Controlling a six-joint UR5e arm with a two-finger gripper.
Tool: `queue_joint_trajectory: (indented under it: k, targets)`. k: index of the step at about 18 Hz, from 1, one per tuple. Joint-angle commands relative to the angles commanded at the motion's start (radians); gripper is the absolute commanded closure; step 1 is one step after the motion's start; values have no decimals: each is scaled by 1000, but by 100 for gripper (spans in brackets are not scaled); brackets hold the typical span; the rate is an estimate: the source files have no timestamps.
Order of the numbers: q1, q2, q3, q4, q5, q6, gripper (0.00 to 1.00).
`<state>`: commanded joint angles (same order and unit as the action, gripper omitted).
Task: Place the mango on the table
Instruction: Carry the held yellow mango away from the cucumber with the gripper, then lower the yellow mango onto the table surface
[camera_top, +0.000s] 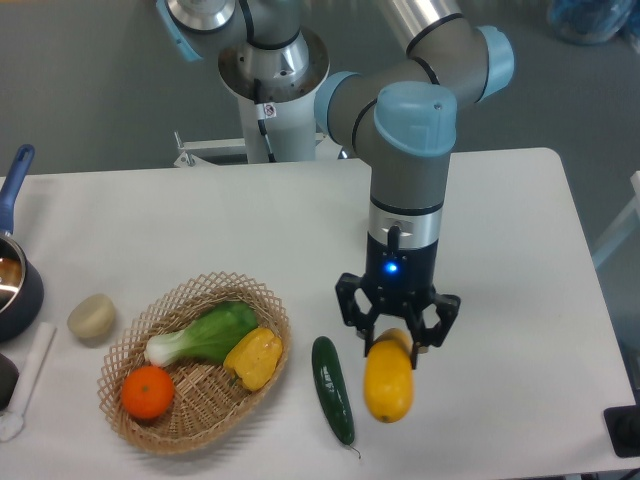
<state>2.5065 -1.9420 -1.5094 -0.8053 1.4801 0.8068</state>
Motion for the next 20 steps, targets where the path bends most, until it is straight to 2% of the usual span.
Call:
queue_joint_trajectory:
  k: [7, 11, 14, 20]
  targets:
    - [-3, -23, -103, 0, 175, 193, 66]
    - [0, -55, -137, -2, 291, 282, 66]
    - [-2, -89, -153, 2, 397, 330, 62]
    - [6, -138, -146, 3, 411, 322, 62]
